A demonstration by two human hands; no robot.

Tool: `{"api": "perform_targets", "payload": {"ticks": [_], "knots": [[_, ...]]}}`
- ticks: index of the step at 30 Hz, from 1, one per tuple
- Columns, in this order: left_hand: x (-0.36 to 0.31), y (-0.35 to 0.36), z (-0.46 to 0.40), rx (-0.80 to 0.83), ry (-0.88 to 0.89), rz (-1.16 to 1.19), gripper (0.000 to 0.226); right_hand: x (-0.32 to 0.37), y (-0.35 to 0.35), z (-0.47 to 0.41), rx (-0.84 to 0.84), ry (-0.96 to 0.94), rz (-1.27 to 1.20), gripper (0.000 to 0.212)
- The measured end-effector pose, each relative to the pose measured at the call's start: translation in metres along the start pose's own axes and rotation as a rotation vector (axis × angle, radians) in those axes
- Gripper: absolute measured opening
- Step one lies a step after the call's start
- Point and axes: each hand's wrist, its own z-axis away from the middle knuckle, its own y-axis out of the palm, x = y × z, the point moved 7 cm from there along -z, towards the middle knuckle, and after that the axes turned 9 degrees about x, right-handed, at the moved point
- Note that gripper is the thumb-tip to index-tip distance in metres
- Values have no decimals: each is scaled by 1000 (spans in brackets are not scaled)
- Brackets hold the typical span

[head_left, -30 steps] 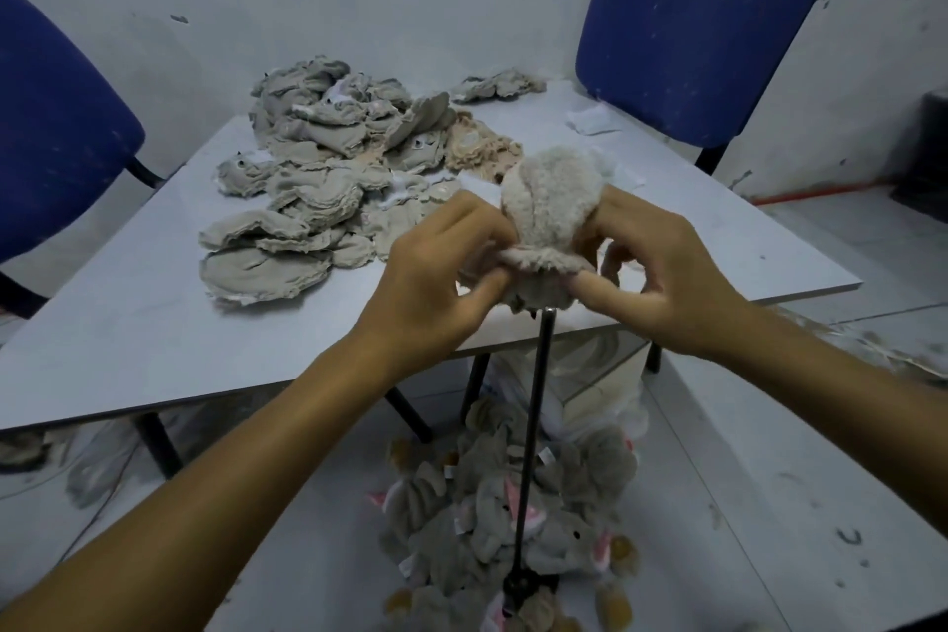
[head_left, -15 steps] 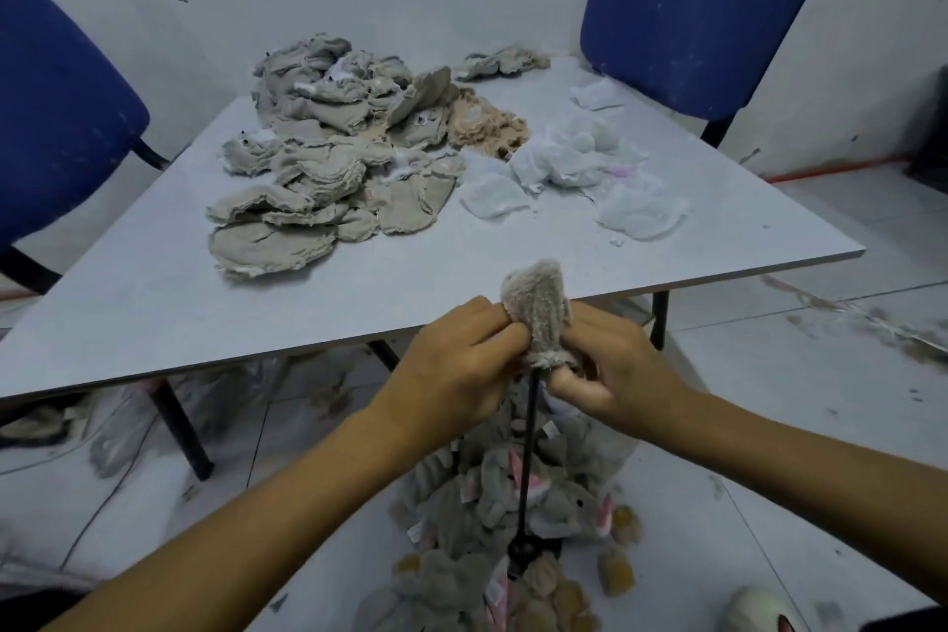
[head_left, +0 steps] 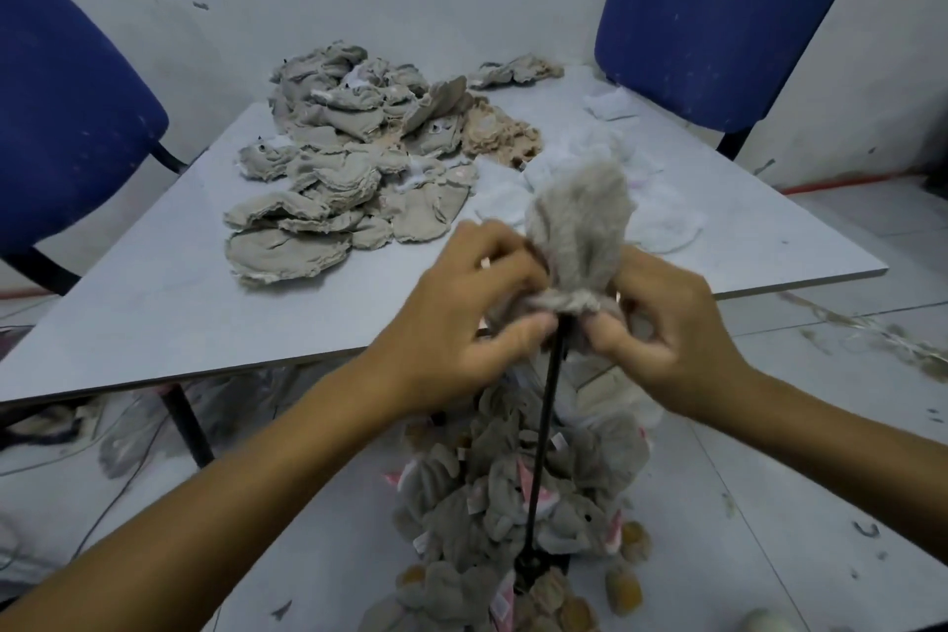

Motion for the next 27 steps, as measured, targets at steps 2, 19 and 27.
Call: {"api": "perform_targets", "payload": {"ticks": [2,19,27], "knots": [[1,-17,-17,-81,-67,133,15,2,-11,-18,-40,37,-146,19],[81,11,-51,-212,-567,970,27,-65,23,-57,422,443,-1122,55],[81,21,-56,-299,-564,1108,27,-82,21,-58,-9,571,-715,18]]}}
